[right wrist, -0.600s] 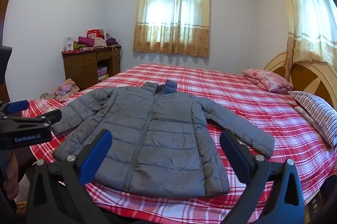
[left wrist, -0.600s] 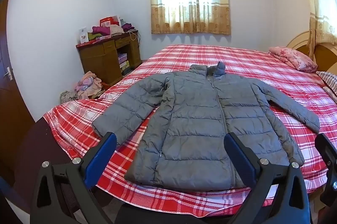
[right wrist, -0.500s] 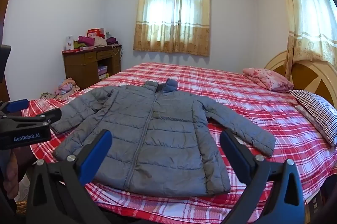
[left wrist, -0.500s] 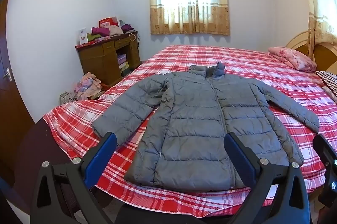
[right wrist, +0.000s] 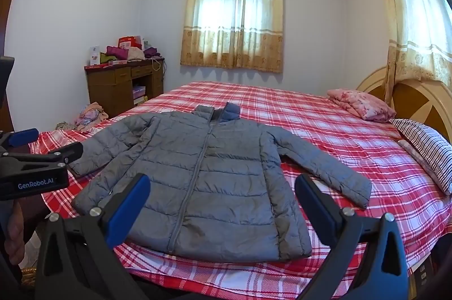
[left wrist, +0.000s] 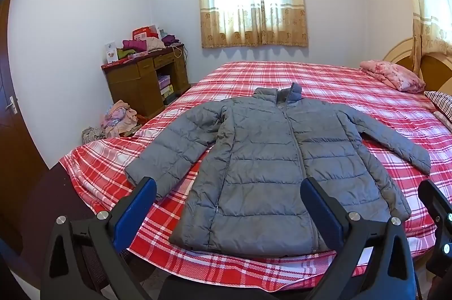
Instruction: Fold large clothes
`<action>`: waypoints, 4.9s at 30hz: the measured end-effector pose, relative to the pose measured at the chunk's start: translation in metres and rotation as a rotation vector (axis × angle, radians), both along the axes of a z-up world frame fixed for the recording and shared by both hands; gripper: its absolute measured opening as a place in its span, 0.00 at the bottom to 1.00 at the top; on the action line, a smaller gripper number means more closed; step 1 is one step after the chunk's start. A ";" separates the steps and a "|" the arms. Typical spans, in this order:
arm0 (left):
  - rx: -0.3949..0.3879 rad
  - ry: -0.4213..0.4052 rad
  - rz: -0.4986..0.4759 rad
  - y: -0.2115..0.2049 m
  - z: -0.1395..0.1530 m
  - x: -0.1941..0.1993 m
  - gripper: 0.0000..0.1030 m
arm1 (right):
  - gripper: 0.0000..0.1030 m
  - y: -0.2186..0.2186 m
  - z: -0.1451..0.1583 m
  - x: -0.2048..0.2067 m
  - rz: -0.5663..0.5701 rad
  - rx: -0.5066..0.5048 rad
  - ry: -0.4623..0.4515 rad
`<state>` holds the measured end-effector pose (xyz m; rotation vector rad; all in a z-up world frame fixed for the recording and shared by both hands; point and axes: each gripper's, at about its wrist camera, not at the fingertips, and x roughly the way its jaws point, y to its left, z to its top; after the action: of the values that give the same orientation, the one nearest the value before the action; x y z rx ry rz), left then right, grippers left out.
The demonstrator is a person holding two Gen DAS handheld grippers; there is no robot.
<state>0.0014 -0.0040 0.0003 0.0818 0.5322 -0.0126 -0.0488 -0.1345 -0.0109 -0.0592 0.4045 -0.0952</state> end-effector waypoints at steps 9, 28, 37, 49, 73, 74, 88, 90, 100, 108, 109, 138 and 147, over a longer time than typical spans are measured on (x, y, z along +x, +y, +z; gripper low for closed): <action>-0.007 0.009 -0.001 0.004 -0.002 0.001 0.99 | 1.00 0.001 -0.007 0.004 0.001 0.002 0.007; -0.006 0.017 -0.002 0.002 -0.006 0.002 0.99 | 1.00 0.001 -0.011 0.005 0.008 0.011 0.017; -0.008 0.019 -0.005 0.002 -0.005 0.002 0.99 | 1.00 0.002 -0.013 0.004 0.011 0.011 0.023; -0.008 0.019 -0.004 0.002 -0.005 0.002 0.99 | 1.00 0.004 -0.014 0.006 0.012 0.013 0.035; -0.008 0.024 -0.003 0.003 -0.005 0.003 0.99 | 1.00 0.006 -0.015 0.006 0.017 0.017 0.040; -0.008 0.025 -0.004 0.003 -0.006 0.003 0.99 | 1.00 0.007 -0.015 0.005 0.017 0.018 0.040; 0.088 0.081 -0.083 -0.022 -0.045 0.060 0.99 | 1.00 -0.107 -0.051 0.062 -0.140 0.171 0.126; 0.098 0.096 -0.099 -0.029 -0.052 0.077 0.99 | 1.00 -0.147 -0.067 0.074 -0.206 0.239 0.155; 0.143 0.124 -0.143 -0.070 -0.082 0.163 0.99 | 0.88 -0.308 -0.119 0.105 -0.509 0.397 0.222; 0.153 0.185 -0.127 -0.080 -0.104 0.232 0.99 | 0.76 -0.379 -0.149 0.130 -0.615 0.506 0.324; 0.167 0.193 -0.120 -0.080 -0.107 0.241 0.99 | 0.76 -0.380 -0.149 0.133 -0.611 0.493 0.320; 0.164 0.110 0.078 0.010 -0.080 0.311 0.99 | 0.17 -0.137 -0.043 0.297 -0.042 0.067 0.183; 0.182 0.119 0.167 0.057 -0.093 0.322 0.99 | 0.17 -0.038 -0.111 0.342 0.129 0.020 0.303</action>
<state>0.3233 0.0527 -0.0928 0.2155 0.6567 0.1950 0.2934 -0.1725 -0.1216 -0.0804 0.7025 0.0458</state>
